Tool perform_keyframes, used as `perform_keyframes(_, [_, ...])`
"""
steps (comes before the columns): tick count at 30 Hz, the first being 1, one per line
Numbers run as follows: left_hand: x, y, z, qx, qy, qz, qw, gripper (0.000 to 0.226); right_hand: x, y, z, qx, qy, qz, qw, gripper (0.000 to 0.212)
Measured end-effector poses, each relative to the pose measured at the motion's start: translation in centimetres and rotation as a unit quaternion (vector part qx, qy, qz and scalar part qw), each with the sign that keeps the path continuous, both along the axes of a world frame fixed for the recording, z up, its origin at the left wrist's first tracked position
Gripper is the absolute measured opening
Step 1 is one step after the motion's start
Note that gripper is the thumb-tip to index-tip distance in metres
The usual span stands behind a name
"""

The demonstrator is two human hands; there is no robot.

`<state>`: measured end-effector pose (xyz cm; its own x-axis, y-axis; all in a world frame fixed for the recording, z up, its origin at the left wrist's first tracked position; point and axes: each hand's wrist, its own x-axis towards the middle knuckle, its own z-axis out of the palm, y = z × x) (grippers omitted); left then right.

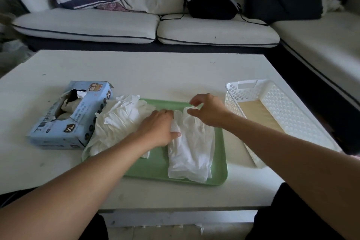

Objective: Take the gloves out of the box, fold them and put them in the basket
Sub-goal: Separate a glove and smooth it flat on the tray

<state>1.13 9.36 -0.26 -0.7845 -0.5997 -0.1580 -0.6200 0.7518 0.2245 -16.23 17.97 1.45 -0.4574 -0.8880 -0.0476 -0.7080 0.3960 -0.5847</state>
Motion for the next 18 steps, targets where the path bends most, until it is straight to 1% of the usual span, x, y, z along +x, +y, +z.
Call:
perform_keyframes(2, [-0.4, -0.1, -0.5, 0.008, 0.000, 0.003, 1.000, 0.047, 0.1, -2.0, -1.8, 0.044, 0.011, -0.011, 0.999, 0.043])
perform_keyframes(5, [-0.8, -0.3, -0.7, 0.049, 0.018, 0.010, 0.999, 0.049, 0.2, -3.6, -4.0, 0.082, 0.066, -0.015, 0.994, 0.051])
perform_keyframes(6, [-0.8, -0.3, -0.7, 0.060, 0.028, 0.015, 0.998, 0.050, 0.2, -3.9, -4.3, 0.084, 0.071, -0.020, 0.994, 0.048])
perform_keyframes(8, [-0.7, -0.5, -0.8, 0.081, 0.050, 0.032, 0.995, 0.047, 0.1, -4.2, -4.6, 0.075, 0.072, -0.029, 0.994, 0.033])
perform_keyframes(10, [-0.4, -0.9, -1.1, 0.100, 0.060, 0.058, 0.992, 0.041, -0.1, -4.3, -4.7, 0.047, 0.043, -0.042, 0.997, 0.012])
perform_keyframes(11, [-0.2, -1.0, -1.2, 0.104, 0.058, 0.065, 0.991, 0.038, -0.2, -4.3, -4.7, 0.032, 0.025, -0.049, 0.998, 0.007])
perform_keyframes(15, [0.1, -1.1, -1.2, 0.085, 0.034, 0.061, 0.994, 0.038, -0.4, -4.1, -4.8, -0.008, 0.009, -0.075, 0.997, 0.010])
perform_keyframes(18, [0.0, -0.9, -1.3, 0.060, 0.043, 0.044, 0.996, 0.035, -0.6, -4.0, -4.7, -0.034, -0.008, -0.067, 0.997, 0.011])
